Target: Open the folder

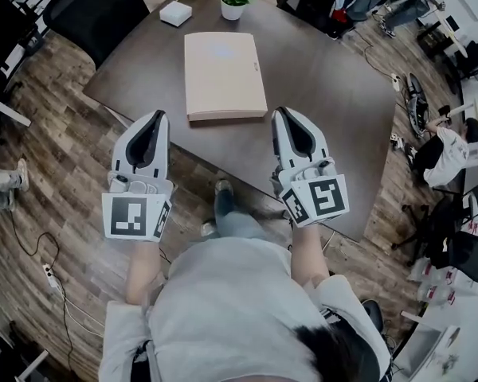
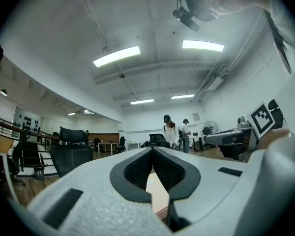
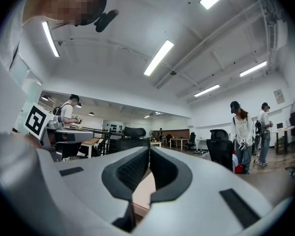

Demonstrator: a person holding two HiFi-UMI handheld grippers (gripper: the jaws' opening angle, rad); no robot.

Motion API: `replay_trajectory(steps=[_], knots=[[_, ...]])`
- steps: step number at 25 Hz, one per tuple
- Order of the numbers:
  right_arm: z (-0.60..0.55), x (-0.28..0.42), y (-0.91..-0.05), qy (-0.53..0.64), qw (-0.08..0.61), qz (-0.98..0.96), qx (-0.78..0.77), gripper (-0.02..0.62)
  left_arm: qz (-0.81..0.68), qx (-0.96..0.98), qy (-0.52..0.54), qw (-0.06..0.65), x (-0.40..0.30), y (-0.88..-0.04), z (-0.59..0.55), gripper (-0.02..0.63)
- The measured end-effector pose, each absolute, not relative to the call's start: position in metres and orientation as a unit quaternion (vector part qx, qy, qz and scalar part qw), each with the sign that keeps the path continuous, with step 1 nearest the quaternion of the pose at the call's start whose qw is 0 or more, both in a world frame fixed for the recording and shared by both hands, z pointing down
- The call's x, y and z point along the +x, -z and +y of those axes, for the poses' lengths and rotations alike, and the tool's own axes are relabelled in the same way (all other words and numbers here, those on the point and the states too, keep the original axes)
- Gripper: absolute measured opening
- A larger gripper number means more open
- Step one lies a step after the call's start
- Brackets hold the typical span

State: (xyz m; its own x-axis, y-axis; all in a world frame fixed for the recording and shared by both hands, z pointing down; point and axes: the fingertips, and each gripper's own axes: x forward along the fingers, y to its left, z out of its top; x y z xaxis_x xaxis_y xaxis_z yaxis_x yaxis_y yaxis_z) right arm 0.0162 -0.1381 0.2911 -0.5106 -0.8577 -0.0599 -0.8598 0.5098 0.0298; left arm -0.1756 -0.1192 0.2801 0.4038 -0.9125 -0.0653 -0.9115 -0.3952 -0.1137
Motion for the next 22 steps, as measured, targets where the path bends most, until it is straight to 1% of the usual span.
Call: replay_trajectory(steps=[12,22], knots=[[-0.223,0.013,-0.321,0.0,-0.014,0.878,-0.478,0.015,0.543,-0.838,0.029,0.046,-0.166,-0.304,-0.194,0.011],[-0.267,0.012,-0.37,0.052,-0.05,0.883,-0.463,0.015,0.535,-0.84,0.084,0.005,-0.156,-0.356,-0.231,0.011]])
